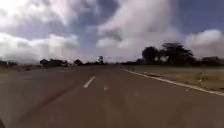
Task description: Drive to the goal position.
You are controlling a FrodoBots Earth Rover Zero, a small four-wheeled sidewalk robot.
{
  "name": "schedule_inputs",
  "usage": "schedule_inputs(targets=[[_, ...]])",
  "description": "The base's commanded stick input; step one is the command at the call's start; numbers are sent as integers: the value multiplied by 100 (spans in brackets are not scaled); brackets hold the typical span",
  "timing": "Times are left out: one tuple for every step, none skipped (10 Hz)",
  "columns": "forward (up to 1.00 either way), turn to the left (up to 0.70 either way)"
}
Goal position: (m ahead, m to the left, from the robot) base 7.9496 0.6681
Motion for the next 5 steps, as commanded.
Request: schedule_inputs(targets=[[100, 0], [100, 0], [100, 0], [100, 0], [100, 0]])
